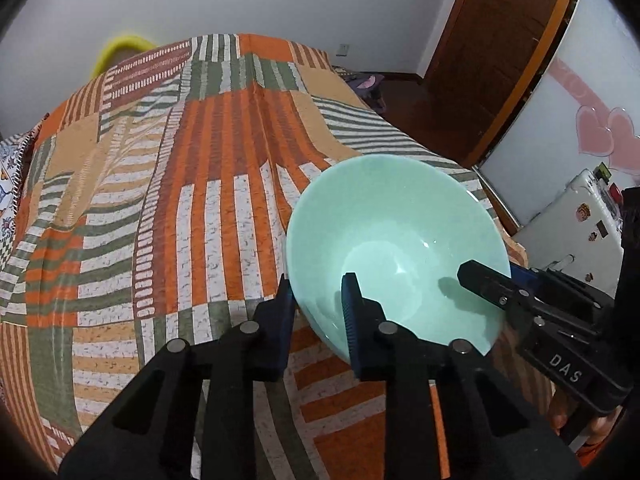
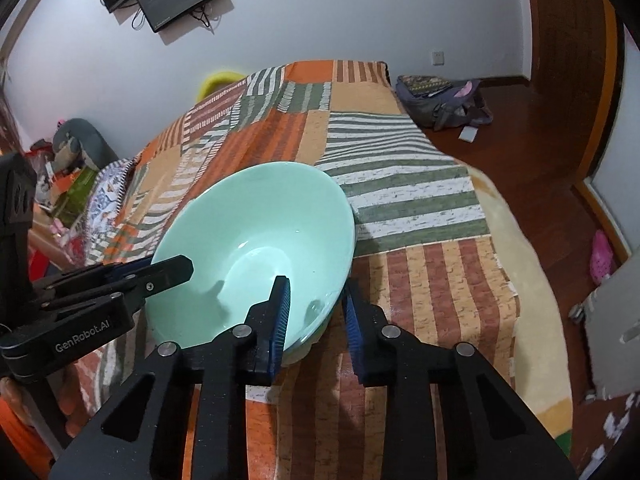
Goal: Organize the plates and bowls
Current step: 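Lift the mint green bowl with both grippers and carry it over the white bowl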
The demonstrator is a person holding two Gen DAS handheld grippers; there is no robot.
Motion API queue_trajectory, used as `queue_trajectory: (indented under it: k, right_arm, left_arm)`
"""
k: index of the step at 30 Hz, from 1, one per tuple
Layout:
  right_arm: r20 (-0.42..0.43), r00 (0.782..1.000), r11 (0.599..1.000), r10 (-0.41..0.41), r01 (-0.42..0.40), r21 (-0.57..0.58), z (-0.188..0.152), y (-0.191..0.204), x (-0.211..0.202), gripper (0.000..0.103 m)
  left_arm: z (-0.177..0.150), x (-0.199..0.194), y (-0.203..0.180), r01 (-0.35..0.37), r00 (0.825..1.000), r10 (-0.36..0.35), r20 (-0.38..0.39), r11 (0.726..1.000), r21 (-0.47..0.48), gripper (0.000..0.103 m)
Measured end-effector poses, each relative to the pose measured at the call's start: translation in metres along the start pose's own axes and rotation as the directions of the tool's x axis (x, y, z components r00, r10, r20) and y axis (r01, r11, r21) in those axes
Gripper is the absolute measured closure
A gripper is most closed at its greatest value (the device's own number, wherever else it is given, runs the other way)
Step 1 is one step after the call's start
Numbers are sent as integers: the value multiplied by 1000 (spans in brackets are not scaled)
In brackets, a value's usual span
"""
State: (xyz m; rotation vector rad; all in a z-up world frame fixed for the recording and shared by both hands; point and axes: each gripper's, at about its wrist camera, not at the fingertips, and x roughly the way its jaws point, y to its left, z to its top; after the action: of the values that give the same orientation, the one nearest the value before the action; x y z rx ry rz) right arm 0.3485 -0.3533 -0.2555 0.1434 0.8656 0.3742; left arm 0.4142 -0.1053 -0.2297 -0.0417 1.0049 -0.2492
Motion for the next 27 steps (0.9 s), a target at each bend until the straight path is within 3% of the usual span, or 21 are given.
queue_trajectory:
  k: [5, 12, 27]
  right_arm:
    - [-3, 1000, 1000, -10, 10, -11, -1, 4, -4, 80]
    - [34, 999, 1000, -9, 10, -18, 0, 14, -28, 80]
    - [142, 989, 993, 28, -11, -122, -14, 72, -97, 79]
  left_arm:
    - [-3, -11, 0, 11, 1000, -11, -14, 1000, 3, 81]
    - [-14, -46, -12, -9, 999, 7, 35, 999, 50, 81]
    - [-59, -169, -9, -43, 983, 36, 178, 998, 35, 81]
